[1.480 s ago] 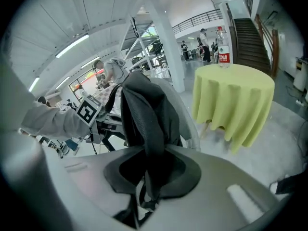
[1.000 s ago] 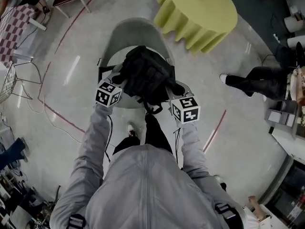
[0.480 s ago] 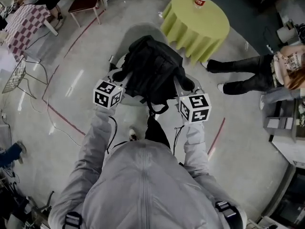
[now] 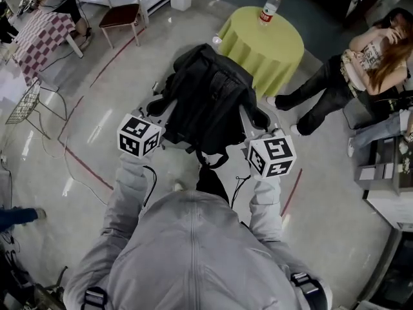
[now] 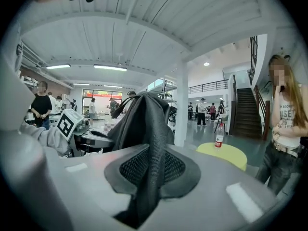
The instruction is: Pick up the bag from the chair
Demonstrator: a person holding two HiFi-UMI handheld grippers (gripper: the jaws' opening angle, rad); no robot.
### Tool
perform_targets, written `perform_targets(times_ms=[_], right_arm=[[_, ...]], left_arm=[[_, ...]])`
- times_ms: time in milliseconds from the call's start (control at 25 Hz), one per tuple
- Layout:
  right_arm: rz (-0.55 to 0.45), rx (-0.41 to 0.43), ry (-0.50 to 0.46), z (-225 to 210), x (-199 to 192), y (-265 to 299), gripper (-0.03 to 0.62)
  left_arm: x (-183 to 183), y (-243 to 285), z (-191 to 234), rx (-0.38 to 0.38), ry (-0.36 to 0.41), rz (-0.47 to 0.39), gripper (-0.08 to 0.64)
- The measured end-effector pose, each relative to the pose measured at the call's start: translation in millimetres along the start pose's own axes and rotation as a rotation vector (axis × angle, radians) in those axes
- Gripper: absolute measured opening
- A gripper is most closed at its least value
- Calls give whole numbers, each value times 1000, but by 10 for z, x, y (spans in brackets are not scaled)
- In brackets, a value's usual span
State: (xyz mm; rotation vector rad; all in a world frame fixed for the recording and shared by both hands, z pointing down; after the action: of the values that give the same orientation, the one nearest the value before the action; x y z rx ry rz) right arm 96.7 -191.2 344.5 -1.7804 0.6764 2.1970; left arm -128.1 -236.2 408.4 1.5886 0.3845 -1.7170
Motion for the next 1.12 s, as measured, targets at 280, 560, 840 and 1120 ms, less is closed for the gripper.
perform_targets(times_ms=[280, 560, 840, 1120], right_arm=[[-41, 24, -13, 114, 193, -177, 61], [-55, 29, -34, 210, 272, -267, 61], [-59, 28, -29, 206, 287, -266, 61], [-56, 24, -33, 206, 290, -265, 61]], left_arm=[[142, -276, -131, 5, 5, -40, 38], [172, -415, -199, 18, 20, -55, 38], [187, -416, -202, 19, 20, -58, 38], [187, -409, -197, 14, 18, -58, 38]])
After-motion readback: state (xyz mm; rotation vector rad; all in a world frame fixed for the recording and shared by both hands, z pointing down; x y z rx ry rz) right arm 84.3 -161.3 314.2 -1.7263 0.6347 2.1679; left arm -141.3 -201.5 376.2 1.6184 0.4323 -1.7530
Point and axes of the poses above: the fingertips, and each gripper's own axes: y forward along the fingers, z to its left, x out of its top, the point moved 4 cm from there along -y, backward along the fingers, and after that the axes turned 7 degrees about -y, right-handed, at the moved point
